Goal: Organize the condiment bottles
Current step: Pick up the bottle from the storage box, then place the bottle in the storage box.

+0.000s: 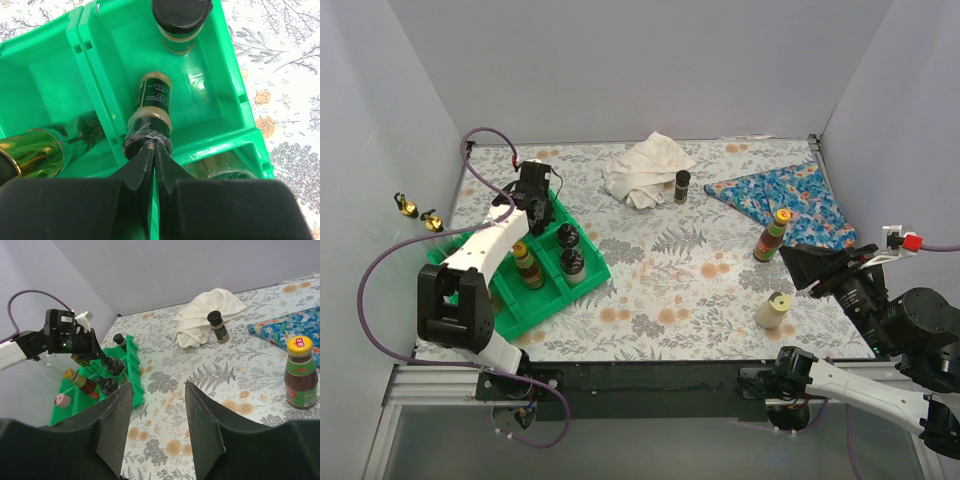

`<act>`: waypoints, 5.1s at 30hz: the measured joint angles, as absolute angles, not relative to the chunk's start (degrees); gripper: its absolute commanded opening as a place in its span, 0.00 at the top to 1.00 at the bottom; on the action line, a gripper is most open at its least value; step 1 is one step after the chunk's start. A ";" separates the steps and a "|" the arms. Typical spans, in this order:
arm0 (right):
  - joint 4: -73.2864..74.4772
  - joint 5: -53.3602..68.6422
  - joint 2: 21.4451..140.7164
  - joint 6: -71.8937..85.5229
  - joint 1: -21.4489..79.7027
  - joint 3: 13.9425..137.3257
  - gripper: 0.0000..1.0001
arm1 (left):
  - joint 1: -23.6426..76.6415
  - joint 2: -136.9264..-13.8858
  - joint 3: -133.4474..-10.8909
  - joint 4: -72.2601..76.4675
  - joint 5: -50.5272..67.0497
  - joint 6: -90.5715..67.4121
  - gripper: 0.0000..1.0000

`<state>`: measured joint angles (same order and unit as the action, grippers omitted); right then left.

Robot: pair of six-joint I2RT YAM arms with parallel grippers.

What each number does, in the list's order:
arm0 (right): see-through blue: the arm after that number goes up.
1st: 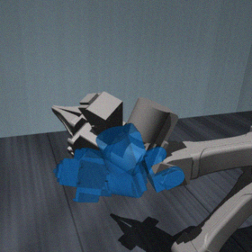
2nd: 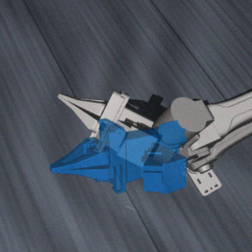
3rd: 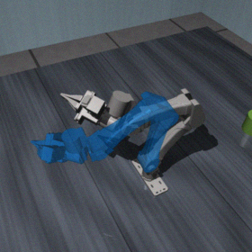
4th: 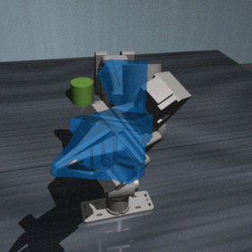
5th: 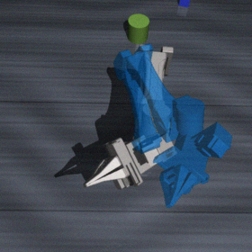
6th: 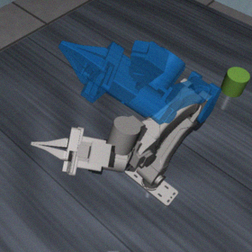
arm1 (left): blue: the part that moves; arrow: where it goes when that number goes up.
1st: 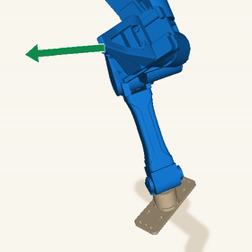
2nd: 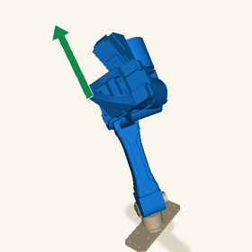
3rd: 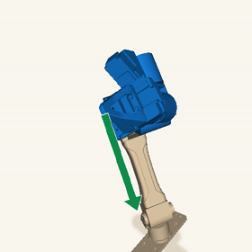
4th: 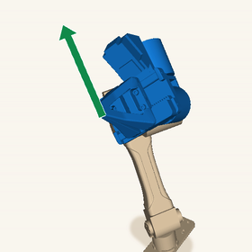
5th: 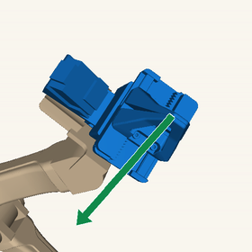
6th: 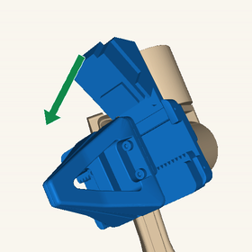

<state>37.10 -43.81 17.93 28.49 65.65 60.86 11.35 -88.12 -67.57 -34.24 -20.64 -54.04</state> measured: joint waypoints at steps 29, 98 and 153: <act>37.04 -44.88 19.27 27.77 65.65 60.86 0.45 | 11.16 -93.01 -77.43 -36.07 -30.76 -65.54 0.50; 35.99 -47.88 17.34 24.14 65.65 60.86 0.46 | 9.06 -106.96 -83.68 -46.72 -30.28 -85.32 1.00; 33.56 41.12 82.56 20.45 40.62 96.31 0.11 | 9.89 -58.39 -66.22 -30.70 68.10 -56.18 1.00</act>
<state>33.56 41.12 82.56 20.45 40.62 96.31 9.89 -58.39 -66.22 -30.70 68.10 -56.18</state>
